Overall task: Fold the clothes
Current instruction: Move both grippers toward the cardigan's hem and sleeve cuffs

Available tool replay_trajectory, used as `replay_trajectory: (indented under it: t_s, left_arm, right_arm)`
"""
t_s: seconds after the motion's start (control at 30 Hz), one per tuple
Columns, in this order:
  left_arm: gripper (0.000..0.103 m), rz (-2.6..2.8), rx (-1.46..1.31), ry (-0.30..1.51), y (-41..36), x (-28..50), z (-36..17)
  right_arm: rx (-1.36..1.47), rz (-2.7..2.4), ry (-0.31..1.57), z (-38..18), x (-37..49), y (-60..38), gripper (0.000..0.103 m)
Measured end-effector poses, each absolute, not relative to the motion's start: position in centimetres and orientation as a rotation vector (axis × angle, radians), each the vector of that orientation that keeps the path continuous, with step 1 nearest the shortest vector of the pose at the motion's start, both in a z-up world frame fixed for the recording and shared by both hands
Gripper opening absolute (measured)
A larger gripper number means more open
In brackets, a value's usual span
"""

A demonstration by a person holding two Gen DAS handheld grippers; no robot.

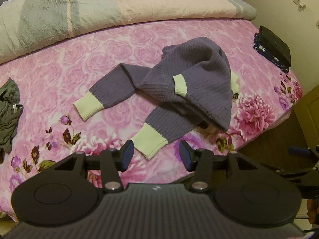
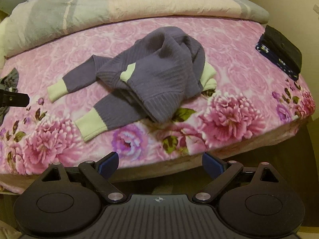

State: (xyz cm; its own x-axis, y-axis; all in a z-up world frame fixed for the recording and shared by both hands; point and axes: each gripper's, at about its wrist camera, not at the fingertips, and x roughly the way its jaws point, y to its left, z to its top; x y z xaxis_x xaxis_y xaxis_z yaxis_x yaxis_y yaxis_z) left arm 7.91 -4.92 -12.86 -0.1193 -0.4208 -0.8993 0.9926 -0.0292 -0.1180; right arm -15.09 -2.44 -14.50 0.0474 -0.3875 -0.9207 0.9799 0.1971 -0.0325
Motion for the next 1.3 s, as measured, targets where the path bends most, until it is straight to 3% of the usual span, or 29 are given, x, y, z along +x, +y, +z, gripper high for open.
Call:
replay_trajectory:
  t_s: [0.77, 1.3]
  left_arm:
    - [0.048, -1.479, 0.8, 0.988, -2.6, 8.1, -14.2]
    - [0.047, -1.467, 0.738, 0.947, -7.3, 6.2, -15.0]
  right_arm:
    - [0.742, -1.221, 1.016, -14.7, -14.5, 0.0, 0.093]
    - [0.734, -1.193, 0.981, -15.3, -19.2, -6.7, 0.093]
